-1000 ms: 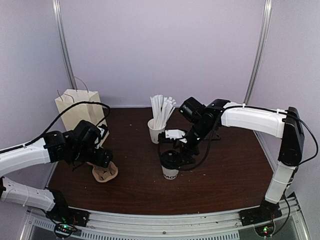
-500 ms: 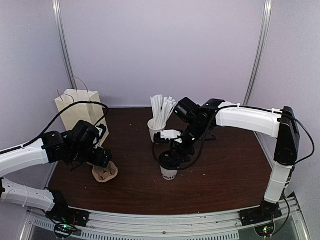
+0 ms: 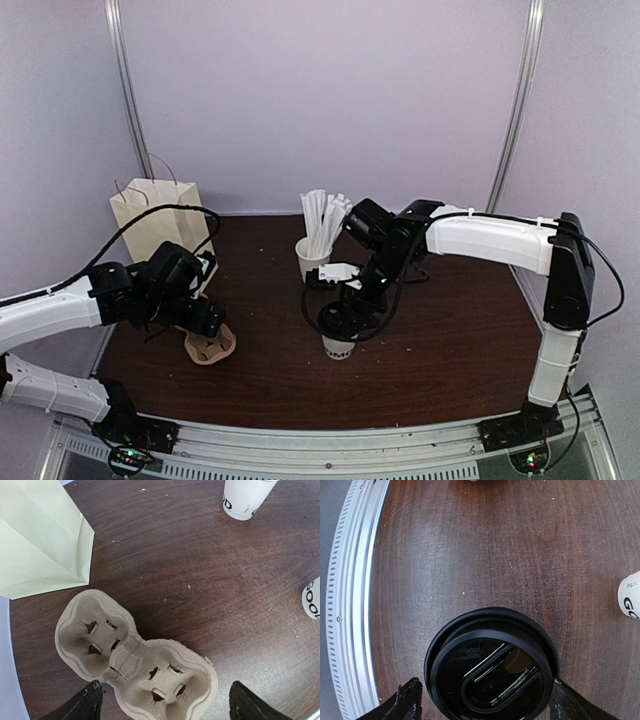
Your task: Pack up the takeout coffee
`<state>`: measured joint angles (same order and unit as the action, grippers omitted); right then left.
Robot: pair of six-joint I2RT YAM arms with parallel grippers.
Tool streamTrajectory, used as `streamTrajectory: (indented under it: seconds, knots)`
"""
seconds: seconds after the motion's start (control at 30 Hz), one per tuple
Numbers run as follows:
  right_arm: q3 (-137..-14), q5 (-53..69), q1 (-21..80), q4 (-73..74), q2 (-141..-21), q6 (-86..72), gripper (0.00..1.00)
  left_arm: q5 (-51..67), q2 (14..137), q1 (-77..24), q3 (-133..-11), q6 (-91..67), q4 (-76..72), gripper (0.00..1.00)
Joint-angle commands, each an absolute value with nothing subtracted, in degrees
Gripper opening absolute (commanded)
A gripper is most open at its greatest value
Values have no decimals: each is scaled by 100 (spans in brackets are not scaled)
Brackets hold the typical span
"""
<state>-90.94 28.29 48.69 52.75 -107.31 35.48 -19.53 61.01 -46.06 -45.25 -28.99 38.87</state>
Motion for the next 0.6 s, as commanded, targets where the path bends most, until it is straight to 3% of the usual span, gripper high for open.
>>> streamTrajectory:
  seconds: [0.0,0.27,0.57]
  knots:
    - [-9337,2625,4954,5317,-10908,3366,86,-1902,6102,-4572,-4546,-2865,3660,88]
    - [-9396,2463,4966,5363,-10912,3235,72,-1933,6072,-4573,-4516,-2875,3650,88]
    - [-9127,2213,4383,5801,-10010,3191,71,-1872,6156,-4575,-4532,-2852,3522,88]
